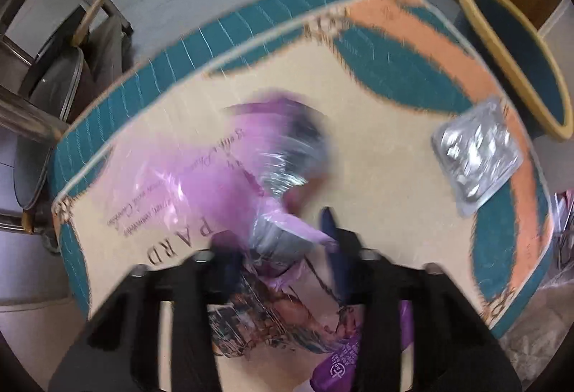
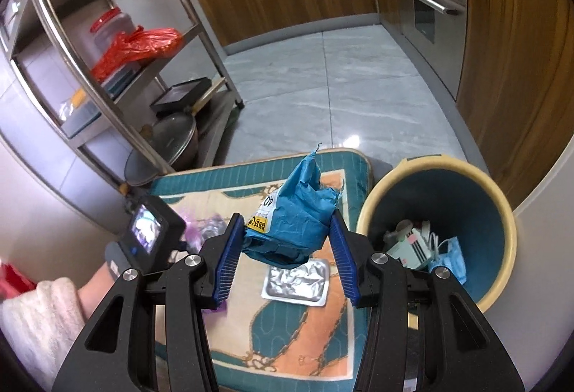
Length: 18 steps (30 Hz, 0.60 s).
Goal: Collect trash
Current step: 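Drop the glove into the bin with the right gripper while the left drops the wrappers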
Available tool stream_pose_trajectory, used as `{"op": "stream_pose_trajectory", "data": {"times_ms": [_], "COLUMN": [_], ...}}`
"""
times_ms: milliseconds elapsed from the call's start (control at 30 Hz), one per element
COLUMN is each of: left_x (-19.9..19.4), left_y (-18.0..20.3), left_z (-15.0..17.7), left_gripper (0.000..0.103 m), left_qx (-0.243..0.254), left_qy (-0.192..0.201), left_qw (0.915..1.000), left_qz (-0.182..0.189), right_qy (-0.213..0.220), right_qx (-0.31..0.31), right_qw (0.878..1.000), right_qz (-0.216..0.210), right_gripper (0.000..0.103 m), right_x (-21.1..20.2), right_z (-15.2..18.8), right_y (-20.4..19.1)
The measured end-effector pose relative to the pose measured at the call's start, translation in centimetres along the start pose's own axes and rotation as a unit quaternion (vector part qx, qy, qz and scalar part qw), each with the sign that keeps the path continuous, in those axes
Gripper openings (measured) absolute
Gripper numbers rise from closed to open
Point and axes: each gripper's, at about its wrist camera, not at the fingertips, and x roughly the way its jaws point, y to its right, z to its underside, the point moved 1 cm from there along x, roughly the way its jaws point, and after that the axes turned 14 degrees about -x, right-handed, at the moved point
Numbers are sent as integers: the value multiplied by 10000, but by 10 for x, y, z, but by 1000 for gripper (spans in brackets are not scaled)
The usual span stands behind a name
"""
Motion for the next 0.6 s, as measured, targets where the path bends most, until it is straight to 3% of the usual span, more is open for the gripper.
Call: {"op": "stream_pose_trajectory", "data": {"times_ms": [267, 600], "left_x": [-62, -107], "left_y": [6, 71], "left_z": [-15, -42], "left_gripper": [27, 27], "left_qx": [-163, -84], "left_qy": [839, 1380], "left_qw": [9920, 9716], "left_qz": [927, 1922], "right_qy": [-12, -198], "right_qx": [-68, 522], "right_qw": [9999, 9958], "right_qz": [157, 722], "right_gripper": [50, 50], "right_x": [1, 8], "right_z": [-1, 14], "right_y": [2, 51]}}
